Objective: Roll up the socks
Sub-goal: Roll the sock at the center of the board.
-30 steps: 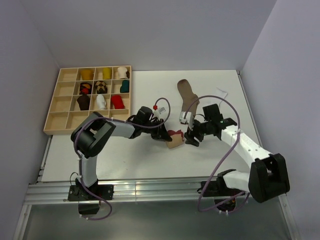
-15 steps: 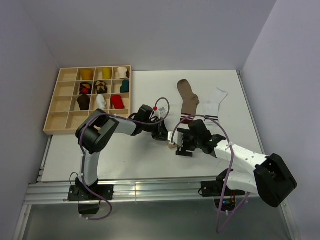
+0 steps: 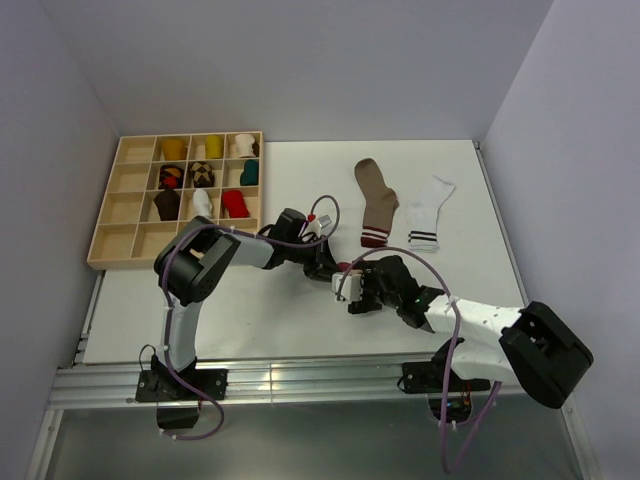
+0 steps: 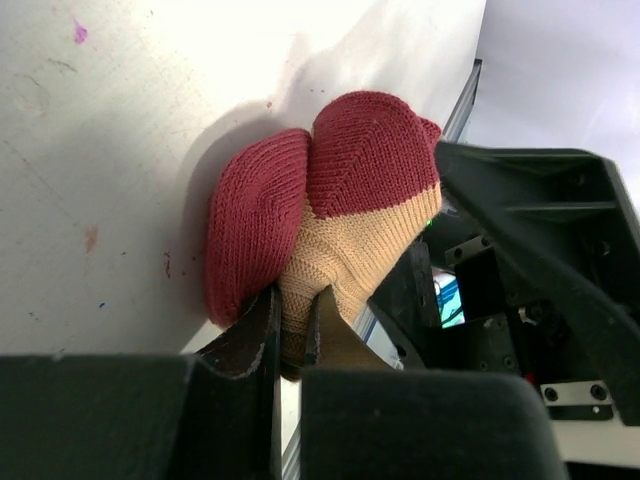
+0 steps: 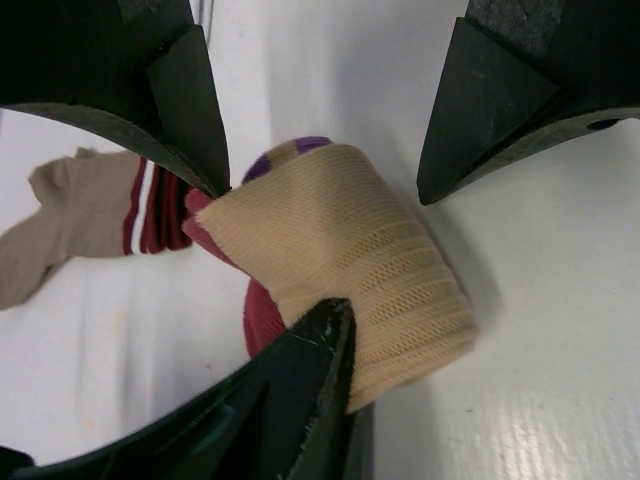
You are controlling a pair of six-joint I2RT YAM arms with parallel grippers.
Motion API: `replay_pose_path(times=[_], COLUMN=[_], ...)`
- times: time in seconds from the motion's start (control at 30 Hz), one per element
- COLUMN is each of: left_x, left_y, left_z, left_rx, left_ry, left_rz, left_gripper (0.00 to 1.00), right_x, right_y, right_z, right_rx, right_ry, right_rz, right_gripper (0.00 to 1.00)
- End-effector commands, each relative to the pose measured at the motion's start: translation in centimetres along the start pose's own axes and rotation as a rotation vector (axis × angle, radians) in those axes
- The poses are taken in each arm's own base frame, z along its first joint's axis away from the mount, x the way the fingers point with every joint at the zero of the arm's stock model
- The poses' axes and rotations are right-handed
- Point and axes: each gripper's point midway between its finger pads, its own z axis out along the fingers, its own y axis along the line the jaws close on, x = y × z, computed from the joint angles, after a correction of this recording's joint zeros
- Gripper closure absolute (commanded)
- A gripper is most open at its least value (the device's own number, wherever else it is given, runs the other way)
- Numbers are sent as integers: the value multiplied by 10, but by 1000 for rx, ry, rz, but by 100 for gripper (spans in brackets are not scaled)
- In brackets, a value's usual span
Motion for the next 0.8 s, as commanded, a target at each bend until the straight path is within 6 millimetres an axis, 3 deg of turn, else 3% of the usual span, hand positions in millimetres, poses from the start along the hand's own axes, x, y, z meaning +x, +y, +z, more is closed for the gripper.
replay_pose_path(times=[0.0, 0.2, 0.33, 0.57, 0.67, 0.77], left_x=[40, 39, 39, 40, 39, 40], left_y=[65, 64, 65, 68, 66, 64], left_z=[7, 7, 6, 6, 6, 4], left_rx=[-195, -191, -191, -187, -184, -180], left_ry=[80, 83, 87, 101, 99, 101], left_rz=[-145, -140, -139, -140, -139, -129], left_gripper=[100, 100, 100, 100, 100, 100], right_x=[-20, -23, -19, -12, -8, -6], right_y=[-41, -30, -10, 4, 4, 6], right_z=[-12, -14, -5, 9, 18, 24], right_rx=[200, 141, 43, -14, -28, -58], right_ry=[-71, -83, -62, -26, 9, 31], right_rz=[-29, -81, -97, -155, -148, -134], right_gripper=[18, 18, 18, 18, 26, 44])
